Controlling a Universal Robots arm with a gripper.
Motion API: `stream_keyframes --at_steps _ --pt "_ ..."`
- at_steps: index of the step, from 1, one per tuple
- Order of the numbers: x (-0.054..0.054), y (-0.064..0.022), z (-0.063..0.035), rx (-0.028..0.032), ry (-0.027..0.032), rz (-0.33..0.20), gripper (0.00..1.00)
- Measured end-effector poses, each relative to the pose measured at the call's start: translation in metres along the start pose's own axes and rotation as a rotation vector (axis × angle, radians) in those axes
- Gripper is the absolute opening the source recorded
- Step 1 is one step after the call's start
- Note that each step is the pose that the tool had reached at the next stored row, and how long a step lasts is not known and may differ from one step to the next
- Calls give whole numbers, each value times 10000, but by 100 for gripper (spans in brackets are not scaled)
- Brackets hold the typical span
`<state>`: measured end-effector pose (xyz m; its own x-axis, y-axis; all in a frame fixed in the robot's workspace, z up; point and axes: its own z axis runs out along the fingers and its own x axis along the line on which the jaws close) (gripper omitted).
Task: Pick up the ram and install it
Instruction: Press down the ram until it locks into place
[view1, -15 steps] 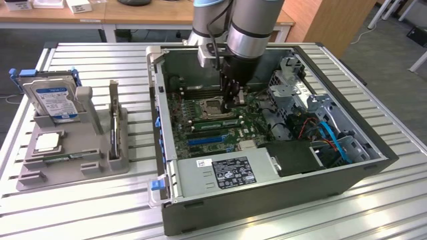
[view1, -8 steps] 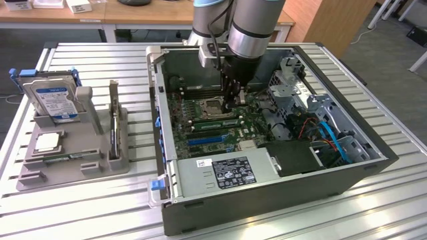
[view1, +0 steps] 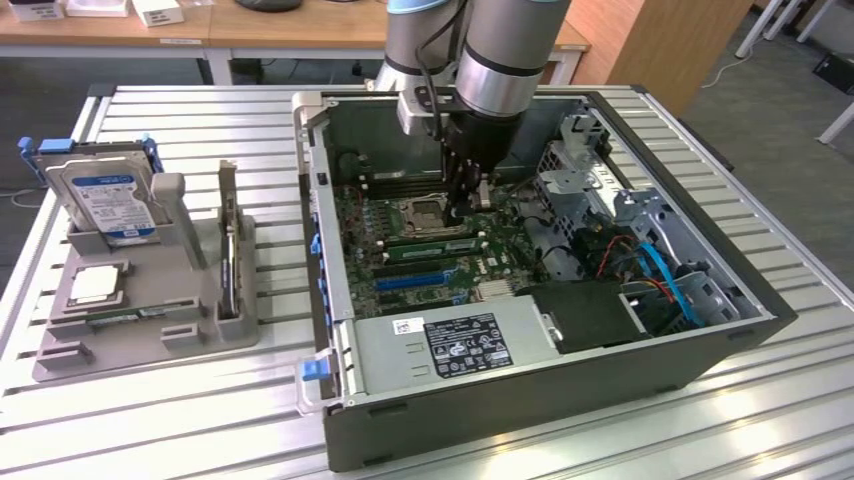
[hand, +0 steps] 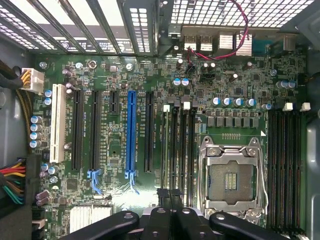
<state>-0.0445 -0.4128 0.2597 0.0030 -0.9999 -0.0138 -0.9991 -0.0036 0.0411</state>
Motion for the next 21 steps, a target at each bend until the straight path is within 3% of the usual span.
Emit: stream_keyframes --at_steps 6,21 --pt "0 0 1 4 -11 263 11" --pt "0 -1 25 42 -123 2989 11"
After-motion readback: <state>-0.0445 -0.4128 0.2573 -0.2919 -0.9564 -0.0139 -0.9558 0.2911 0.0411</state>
